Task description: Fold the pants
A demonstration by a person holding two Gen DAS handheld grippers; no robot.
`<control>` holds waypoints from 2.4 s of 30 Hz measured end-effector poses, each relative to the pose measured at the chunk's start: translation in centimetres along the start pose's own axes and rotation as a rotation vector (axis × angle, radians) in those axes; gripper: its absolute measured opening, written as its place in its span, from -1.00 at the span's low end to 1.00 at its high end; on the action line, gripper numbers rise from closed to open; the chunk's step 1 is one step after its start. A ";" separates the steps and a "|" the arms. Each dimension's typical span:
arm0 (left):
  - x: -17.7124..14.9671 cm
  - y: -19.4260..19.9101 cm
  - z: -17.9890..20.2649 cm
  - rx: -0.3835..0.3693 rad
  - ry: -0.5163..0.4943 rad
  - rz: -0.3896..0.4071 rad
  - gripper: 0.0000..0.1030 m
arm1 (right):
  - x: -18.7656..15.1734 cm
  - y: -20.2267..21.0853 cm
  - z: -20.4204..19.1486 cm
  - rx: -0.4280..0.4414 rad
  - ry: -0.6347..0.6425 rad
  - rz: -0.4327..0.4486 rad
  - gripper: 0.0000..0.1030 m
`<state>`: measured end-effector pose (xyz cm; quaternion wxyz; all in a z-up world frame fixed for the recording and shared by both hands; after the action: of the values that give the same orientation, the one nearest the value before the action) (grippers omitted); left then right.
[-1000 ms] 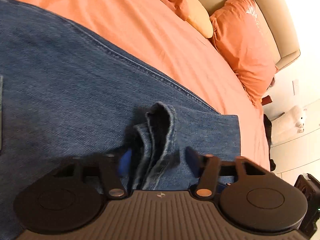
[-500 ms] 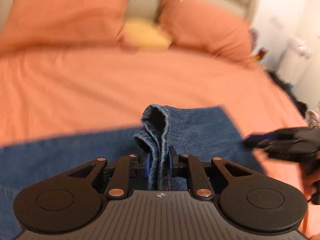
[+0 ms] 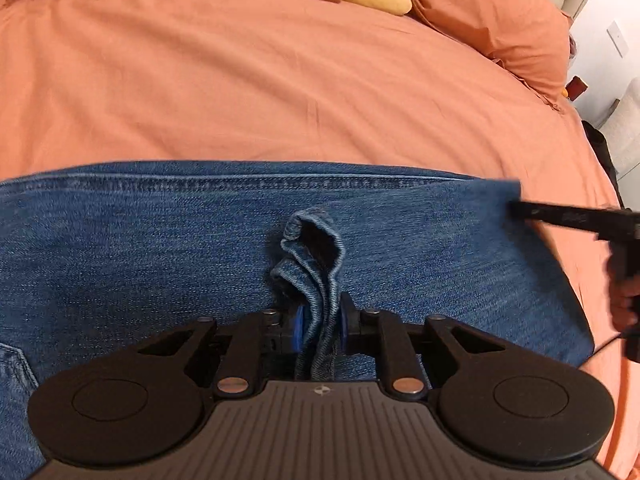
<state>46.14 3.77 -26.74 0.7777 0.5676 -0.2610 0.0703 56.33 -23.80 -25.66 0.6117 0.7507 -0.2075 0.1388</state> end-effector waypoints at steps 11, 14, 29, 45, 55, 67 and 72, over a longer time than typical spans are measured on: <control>-0.3 2.0 1.2 0.072 -0.072 0.003 -0.05 | -2.6 2.6 0.2 0.013 0.095 -0.055 -0.85; -1.9 3.6 2.1 0.119 -0.119 0.001 0.04 | -5.1 5.5 1.1 0.034 0.123 -0.066 -0.84; -6.4 3.3 3.9 0.201 -0.111 -0.036 0.02 | -13.7 8.6 2.8 0.025 0.177 -0.052 -0.84; -9.3 12.7 4.4 0.423 -0.020 0.137 0.16 | -14.1 12.5 -2.4 0.000 0.313 0.009 -0.80; -13.2 18.4 -3.5 0.455 0.313 0.212 0.42 | -17.3 14.5 -13.8 0.074 0.587 0.069 -0.77; -17.5 20.8 -12.3 0.382 0.674 0.294 0.59 | -17.5 11.9 -20.5 0.060 0.797 0.070 -0.73; -18.8 20.8 -15.4 0.294 0.755 0.335 0.63 | -17.1 10.5 -22.2 0.068 0.903 0.036 -0.73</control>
<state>26.69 28.63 -21.69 0.7074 0.5567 -0.0340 0.4343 37.30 -1.46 -19.78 0.6133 0.6310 0.0718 0.4696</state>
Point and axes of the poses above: each gripper's, at about its wrist camera, not at the fingertips, and y roughly against the way its jaws point, z to its right, x to its top, the point moved 7 cm from there along -y, roughly the way its jaws point, and after that the axes turned 13 degrees about -y, right-handed, at the moved point
